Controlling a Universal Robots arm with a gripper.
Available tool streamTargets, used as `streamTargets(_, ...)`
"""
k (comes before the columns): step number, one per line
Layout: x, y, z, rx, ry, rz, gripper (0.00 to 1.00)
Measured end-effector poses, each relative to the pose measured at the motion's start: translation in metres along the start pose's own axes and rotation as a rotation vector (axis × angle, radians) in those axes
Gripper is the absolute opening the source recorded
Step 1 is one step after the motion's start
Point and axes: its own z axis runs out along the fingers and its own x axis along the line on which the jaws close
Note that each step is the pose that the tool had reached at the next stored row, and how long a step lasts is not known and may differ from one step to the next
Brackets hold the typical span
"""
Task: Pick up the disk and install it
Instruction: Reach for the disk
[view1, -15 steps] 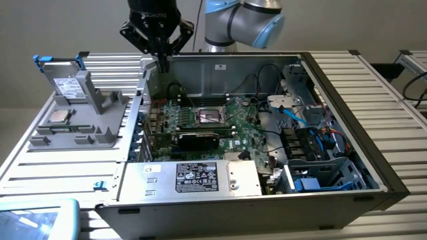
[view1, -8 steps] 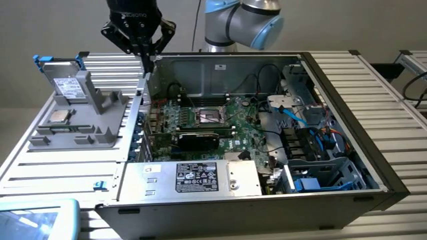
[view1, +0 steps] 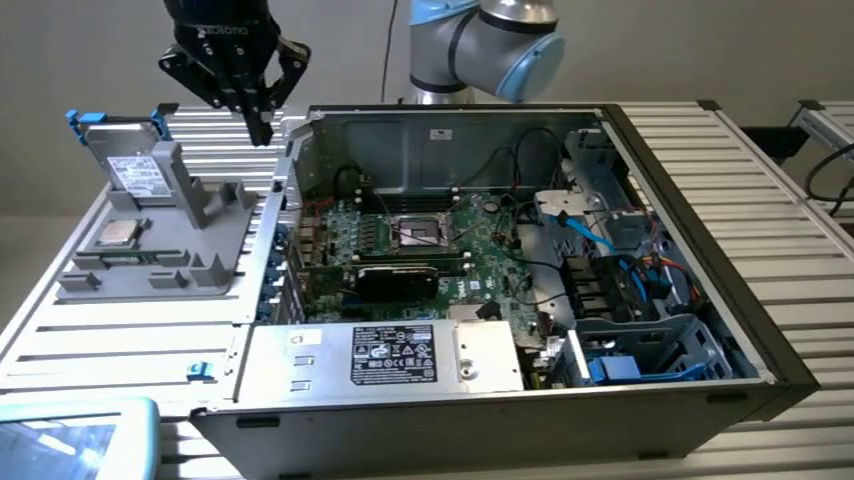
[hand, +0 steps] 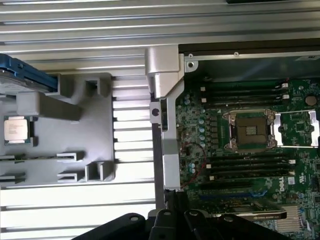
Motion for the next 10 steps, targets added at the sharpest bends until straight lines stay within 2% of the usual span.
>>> streamTargets(3, 0.012, 0.0013, -0.0001, -0.0001, -0.0001, 0.000, 0.11)
streamTargets(10, 0.030, 0.0129, -0.0002, 0.0027, -0.0003, 0.000, 0.11)
